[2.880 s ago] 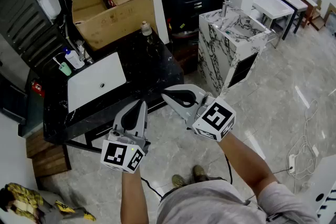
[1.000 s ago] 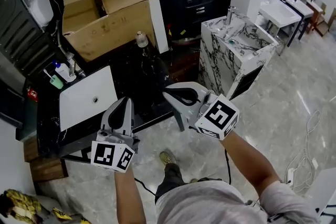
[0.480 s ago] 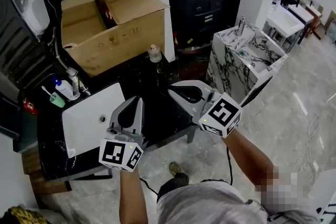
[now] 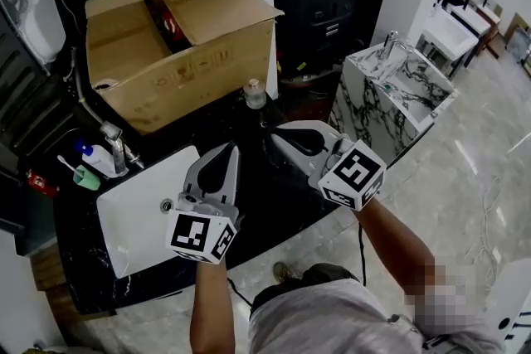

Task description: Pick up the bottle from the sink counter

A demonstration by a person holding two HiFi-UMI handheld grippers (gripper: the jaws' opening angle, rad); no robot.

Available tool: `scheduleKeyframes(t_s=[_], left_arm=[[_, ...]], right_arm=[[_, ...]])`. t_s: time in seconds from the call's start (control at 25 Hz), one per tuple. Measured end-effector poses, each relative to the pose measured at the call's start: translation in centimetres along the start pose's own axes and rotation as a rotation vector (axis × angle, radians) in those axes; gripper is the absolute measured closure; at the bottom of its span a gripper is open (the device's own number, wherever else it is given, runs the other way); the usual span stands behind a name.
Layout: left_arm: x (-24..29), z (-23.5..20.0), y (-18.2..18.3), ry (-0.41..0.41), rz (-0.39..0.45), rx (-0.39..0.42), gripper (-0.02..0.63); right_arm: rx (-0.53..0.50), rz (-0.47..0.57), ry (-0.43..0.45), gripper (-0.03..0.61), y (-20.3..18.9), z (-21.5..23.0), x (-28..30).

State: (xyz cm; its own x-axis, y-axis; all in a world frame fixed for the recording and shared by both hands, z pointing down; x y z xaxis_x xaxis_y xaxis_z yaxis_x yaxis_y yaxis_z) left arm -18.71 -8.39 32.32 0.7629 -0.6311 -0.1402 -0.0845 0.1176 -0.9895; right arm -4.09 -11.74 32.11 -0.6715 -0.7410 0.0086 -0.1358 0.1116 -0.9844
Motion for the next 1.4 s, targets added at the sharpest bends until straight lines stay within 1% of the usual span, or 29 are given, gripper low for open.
scheduleKeyframes(t_s=[0.12,0.4,0.76,0.88,1.0,1.16,1.4], left_arm=[[0.6,-1.3,-0.6,-0.005,-0.007,-0.019,0.612],[2.4,-3.7,-1.7,0.004,-0.019,-0.029,0.612],[5.7,-6.6,-3.0,0.051,-0.052,-0.020,0.612],[7.2,-7.1,-3.5,0.067,-0.057,-0.011,0.612],[8.5,-7.6,-4.3,0.081,-0.067,-0.002,0.612],[9.6,-8.5,-5.3,0.108,-0.076,-0.008,0.612],[10.6,-9.5,-6.6,0.092,-0.092,-0.016,0.612]], right_arm=[[-0.001,-0.019,-0.009,0.577,-0.4,0.4,1.2],[0.004,-0.046,-0.017,0.577,-1.2,2.6,4.0],[-0.005,-0.085,-0.015,0.575,-3.7,6.7,8.0],[-0.012,-0.091,0.000,0.555,-4.4,8.3,9.1],[-0.007,-0.097,0.015,0.518,-5.3,9.7,10.1],[-0.009,-0.114,0.030,0.467,-6.4,11.1,11.3],[0.001,-0.166,0.037,0.385,-8.4,11.5,13.7]])
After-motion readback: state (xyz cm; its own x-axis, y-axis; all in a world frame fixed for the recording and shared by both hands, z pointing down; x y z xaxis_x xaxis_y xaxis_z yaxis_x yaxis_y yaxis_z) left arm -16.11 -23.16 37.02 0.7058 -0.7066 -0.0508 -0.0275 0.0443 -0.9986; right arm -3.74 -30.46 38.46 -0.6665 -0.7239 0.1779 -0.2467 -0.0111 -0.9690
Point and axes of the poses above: the fingertips, and each gripper's own axes: x forward along the fingers, z to its right, y out of its top, the point moved 6 cm from there along -x, backward along the fingers, and after that the axes turned 14 degrees about -y, right-handed, at the moved point
